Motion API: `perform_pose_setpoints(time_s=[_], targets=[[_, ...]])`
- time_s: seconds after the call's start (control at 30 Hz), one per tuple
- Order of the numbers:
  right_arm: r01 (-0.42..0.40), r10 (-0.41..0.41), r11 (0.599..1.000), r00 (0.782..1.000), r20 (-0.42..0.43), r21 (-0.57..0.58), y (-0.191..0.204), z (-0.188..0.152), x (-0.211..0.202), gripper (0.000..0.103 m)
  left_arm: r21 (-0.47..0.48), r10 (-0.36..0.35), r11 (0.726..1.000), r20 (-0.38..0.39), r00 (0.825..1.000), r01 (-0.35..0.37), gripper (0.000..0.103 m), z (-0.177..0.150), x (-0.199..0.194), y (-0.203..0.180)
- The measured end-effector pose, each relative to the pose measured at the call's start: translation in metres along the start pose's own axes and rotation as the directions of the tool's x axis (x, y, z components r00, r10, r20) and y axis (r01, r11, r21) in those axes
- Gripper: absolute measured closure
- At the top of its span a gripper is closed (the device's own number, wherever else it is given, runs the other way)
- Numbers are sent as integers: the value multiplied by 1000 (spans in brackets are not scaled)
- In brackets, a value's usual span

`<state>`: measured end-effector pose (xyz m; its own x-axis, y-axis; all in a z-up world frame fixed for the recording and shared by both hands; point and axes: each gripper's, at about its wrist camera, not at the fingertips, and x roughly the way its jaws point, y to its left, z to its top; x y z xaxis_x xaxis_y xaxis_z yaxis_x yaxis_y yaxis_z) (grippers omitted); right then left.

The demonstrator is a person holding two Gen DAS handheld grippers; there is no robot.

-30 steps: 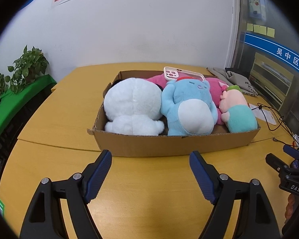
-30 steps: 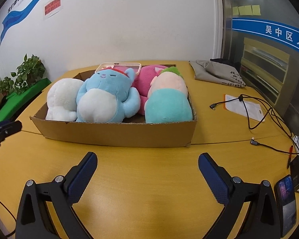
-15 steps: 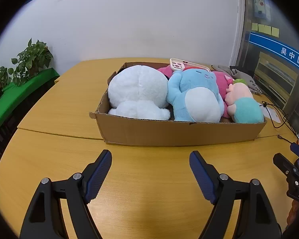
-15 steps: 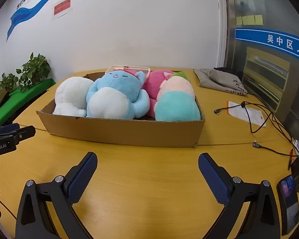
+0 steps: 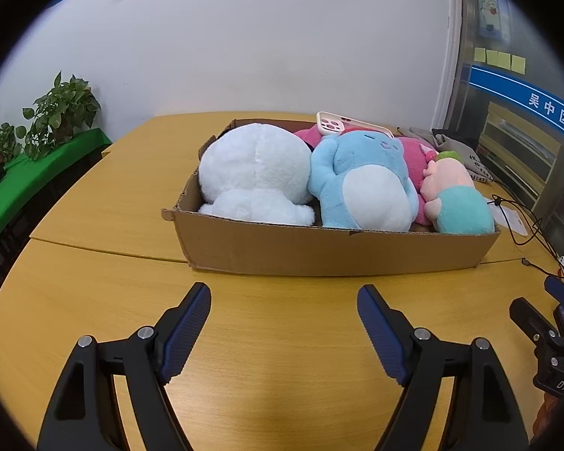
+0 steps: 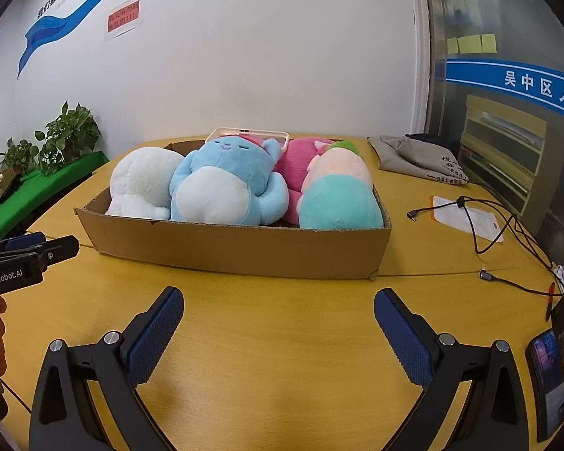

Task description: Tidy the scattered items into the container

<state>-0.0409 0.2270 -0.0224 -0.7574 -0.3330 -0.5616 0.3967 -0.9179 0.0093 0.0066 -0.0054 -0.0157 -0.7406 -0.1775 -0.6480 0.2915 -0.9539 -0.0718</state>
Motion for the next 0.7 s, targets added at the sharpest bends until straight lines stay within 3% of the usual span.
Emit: perform_pose_setpoints(time_s=[0.27,0.47,0.7], targets=[[17,-17,1000,1000,-25,4,-6,-3,8,0,-17,26,999,-32,999,-27,23,-5,11,3],[21,-21,1000,999,-30,-9,-2,-3,11,0,-19,-6,1000,20,1000,6,23,-3,-1,0],[9,-10,999,999,-37,-31,5,-4,14,0,11,-4,1000,1,1000,4,23,-3,6,-4]])
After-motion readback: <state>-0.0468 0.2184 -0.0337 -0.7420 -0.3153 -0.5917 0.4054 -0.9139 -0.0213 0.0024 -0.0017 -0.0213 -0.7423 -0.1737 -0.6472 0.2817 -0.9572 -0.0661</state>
